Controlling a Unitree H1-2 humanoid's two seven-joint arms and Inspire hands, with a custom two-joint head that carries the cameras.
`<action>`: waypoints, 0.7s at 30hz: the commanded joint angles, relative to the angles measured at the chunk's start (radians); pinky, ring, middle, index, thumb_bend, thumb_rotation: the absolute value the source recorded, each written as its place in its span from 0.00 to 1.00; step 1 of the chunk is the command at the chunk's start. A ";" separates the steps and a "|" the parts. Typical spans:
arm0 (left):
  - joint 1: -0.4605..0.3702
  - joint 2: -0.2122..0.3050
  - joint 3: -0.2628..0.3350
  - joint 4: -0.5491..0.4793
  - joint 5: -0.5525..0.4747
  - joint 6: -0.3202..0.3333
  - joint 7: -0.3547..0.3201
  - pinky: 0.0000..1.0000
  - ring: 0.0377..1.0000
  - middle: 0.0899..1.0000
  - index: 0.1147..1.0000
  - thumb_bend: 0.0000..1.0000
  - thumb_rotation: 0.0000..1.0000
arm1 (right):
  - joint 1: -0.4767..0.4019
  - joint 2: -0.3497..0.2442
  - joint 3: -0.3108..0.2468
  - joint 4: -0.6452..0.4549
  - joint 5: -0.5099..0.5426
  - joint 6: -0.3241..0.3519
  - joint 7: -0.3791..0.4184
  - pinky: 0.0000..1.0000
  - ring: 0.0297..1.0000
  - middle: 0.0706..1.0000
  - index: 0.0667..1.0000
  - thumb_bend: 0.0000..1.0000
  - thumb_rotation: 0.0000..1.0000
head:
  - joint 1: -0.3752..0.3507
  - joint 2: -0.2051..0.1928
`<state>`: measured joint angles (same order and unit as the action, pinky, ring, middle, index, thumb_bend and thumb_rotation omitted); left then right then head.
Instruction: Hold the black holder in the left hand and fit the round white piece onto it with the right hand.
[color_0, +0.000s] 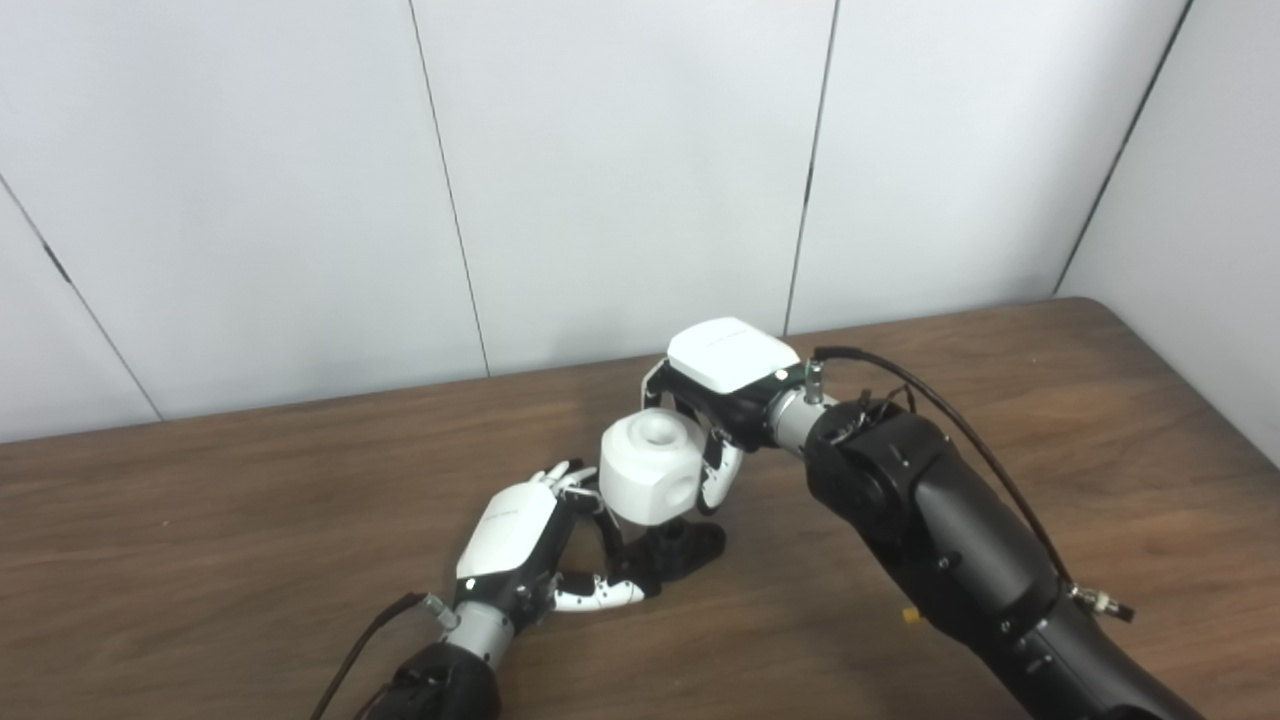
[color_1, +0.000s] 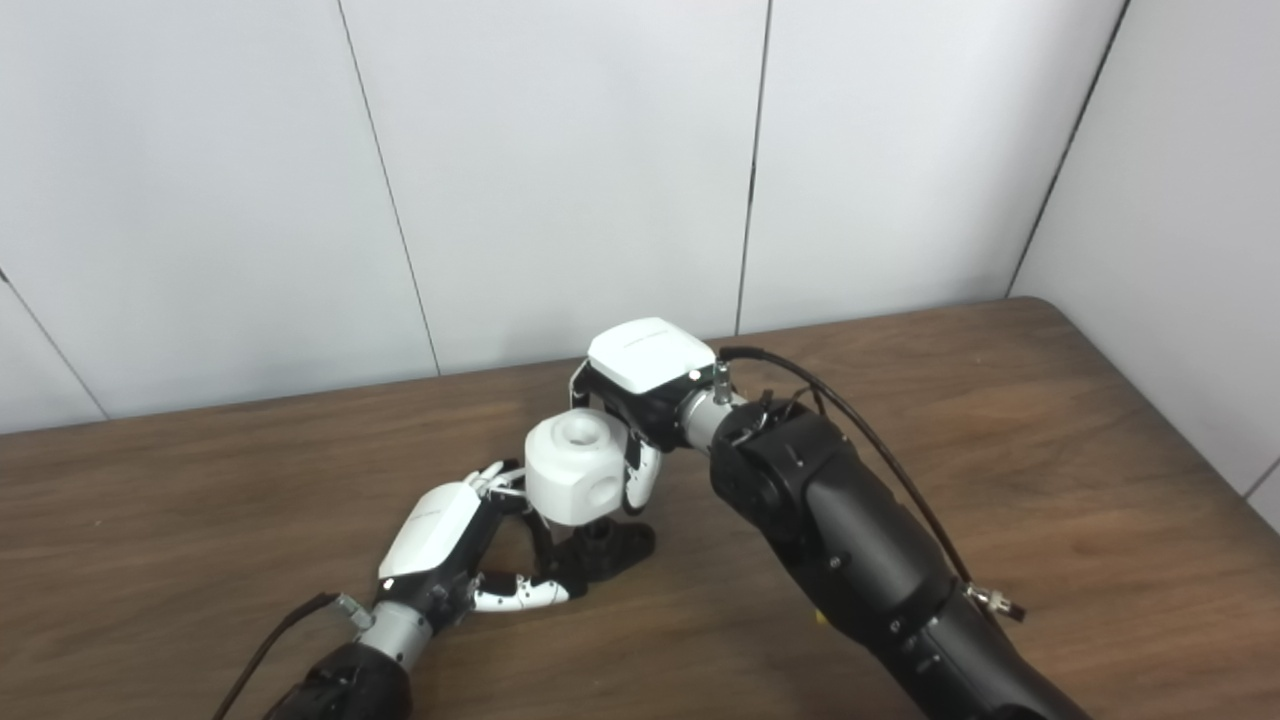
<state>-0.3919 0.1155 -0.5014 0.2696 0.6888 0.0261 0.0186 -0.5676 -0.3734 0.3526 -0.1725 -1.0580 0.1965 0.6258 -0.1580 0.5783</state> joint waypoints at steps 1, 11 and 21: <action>0.047 -0.009 -0.042 0.045 0.007 0.028 -0.076 0.96 0.96 0.87 0.41 0.52 0.04 | -0.032 -0.007 -0.019 -0.019 -0.004 -0.011 -0.042 0.16 0.21 0.34 0.47 0.52 0.00 | -0.001 0.001; 0.052 -0.005 -0.034 0.042 -0.005 0.022 -0.070 0.96 0.96 0.87 0.41 0.52 0.04 | -0.024 0.002 -0.016 0.003 -0.003 -0.010 -0.066 0.14 0.18 0.41 0.45 0.53 0.00 | -0.009 0.001; 0.041 0.000 -0.041 0.067 -0.004 0.009 -0.061 0.96 0.96 0.87 0.41 0.52 0.04 | -0.023 -0.017 -0.030 -0.045 -0.015 0.000 -0.044 0.13 0.18 0.38 0.45 0.53 0.00 | -0.016 -0.012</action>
<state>-0.3895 0.1154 -0.5021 0.2737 0.6727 0.0230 0.0251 -0.5512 -0.3723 0.3445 -0.1772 -1.0649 0.1950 0.5918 -0.1733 0.5661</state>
